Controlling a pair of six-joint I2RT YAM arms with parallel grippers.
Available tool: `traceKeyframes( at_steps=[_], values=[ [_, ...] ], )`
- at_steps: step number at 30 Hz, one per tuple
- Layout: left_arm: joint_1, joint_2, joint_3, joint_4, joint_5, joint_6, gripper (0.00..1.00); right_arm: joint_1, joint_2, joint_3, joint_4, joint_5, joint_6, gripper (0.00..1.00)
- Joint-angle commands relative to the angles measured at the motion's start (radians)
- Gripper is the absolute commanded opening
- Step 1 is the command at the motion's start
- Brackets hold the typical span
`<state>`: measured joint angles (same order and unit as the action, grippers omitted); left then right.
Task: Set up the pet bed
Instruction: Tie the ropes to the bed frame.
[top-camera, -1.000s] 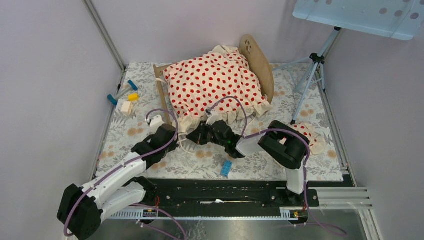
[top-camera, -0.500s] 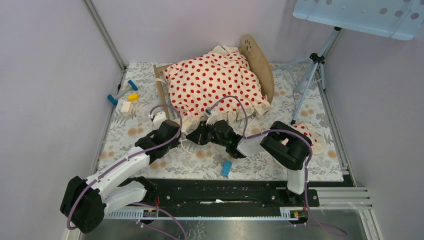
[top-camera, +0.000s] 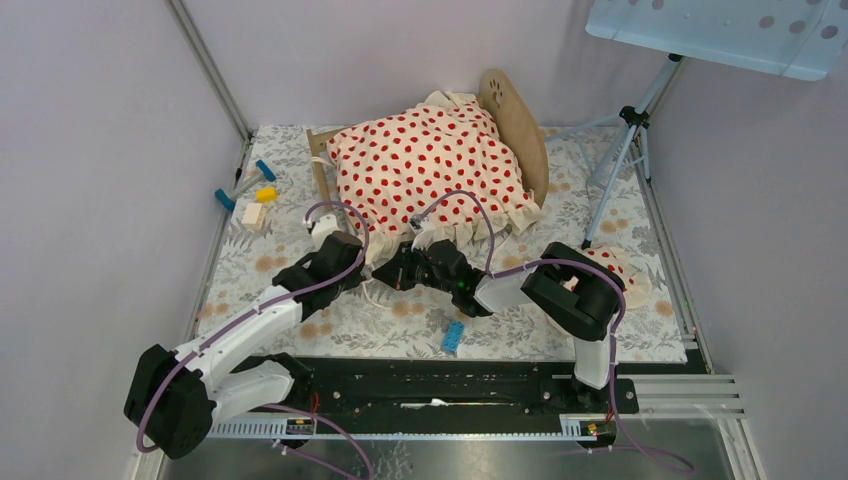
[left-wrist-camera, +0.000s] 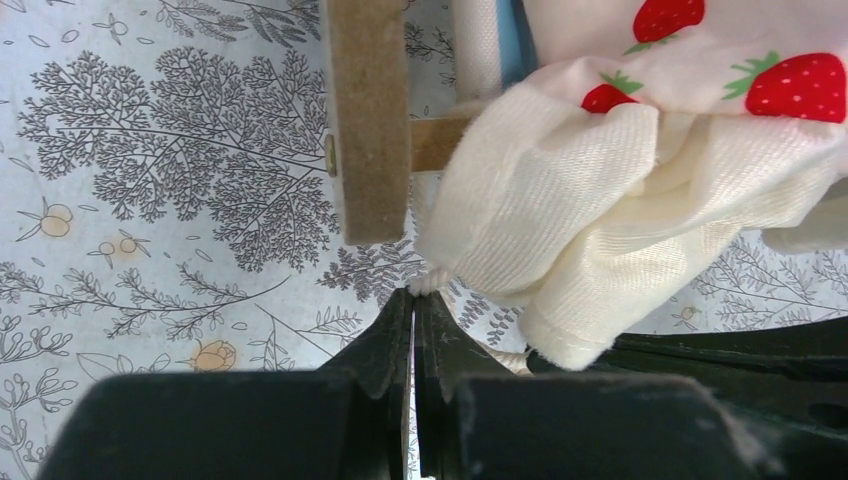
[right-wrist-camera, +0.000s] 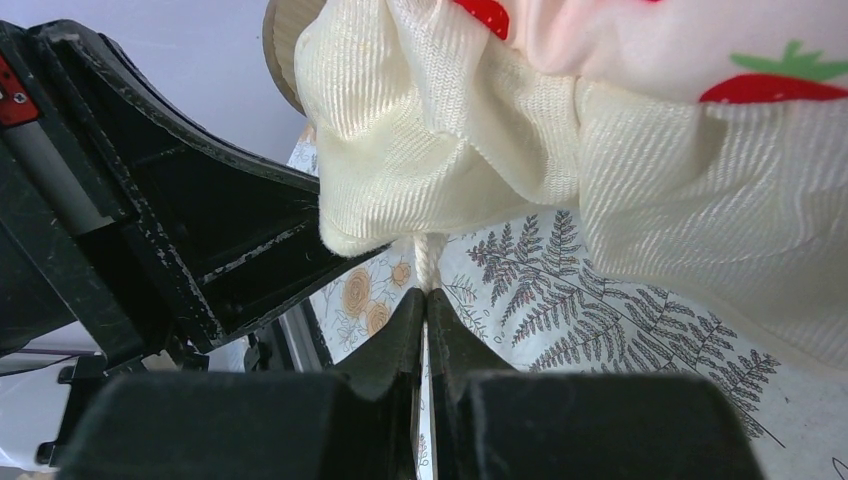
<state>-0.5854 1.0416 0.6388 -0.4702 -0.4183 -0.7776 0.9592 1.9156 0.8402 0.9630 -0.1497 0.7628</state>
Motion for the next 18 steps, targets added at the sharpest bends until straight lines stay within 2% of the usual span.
traceKeyframes(
  at_steps=[1, 18],
  values=[
    [0.006, -0.010, 0.029, 0.069, 0.030, 0.018, 0.00, 0.005, -0.044, 0.003, 0.038, -0.019, -0.019, 0.07],
    [0.006, 0.051, -0.039, 0.268, 0.113, 0.058, 0.00, 0.009, -0.061, -0.011, 0.061, -0.036, 0.002, 0.07]
  ],
)
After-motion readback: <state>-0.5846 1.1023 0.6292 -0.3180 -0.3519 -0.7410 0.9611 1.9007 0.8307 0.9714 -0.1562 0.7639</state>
